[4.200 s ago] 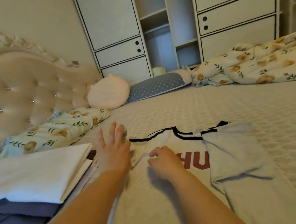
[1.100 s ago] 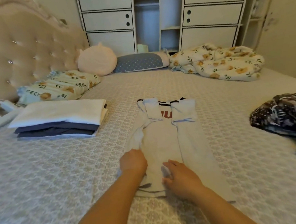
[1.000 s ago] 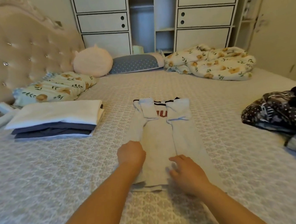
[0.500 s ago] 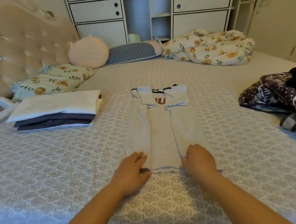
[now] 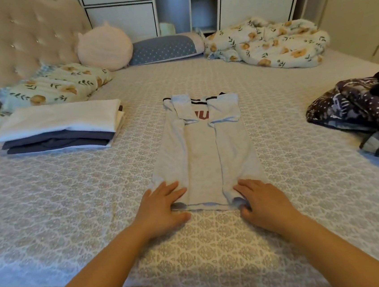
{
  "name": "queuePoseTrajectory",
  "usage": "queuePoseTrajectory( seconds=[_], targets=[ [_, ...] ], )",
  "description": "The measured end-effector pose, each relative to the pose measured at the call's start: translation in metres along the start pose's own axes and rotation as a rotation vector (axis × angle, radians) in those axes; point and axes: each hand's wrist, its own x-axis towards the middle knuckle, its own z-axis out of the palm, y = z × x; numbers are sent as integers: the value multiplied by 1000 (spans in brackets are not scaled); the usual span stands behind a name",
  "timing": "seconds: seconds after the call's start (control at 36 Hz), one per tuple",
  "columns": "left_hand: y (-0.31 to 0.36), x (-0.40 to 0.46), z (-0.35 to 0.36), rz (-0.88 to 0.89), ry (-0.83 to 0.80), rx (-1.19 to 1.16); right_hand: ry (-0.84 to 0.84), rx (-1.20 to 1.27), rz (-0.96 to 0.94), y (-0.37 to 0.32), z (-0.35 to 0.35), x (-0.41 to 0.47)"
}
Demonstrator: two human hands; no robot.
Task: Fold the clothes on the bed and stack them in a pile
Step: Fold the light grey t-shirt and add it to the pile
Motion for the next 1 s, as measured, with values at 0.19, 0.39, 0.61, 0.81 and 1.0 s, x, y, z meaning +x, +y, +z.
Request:
queuePoseTrajectory(
  seconds=[0.19, 0.39, 0.61, 0.81, 1.0],
  targets=[
    [-6, 22, -14, -10, -205, 6, -60, -146, -5, 3, -10, 16],
    [7, -1, 3, -137, 405, -261, -19, 156, 123, 0, -8, 4],
    [26, -14, -61, -68, -7, 244, -260, 159, 184, 5, -70, -4],
    [58, -49, -101, -30, -531, 137, -761, -64, 95, 5, -120, -26],
    [63, -36, -126, -95, -708, -61, -897, 274, 242, 19, -132, -18]
  ],
)
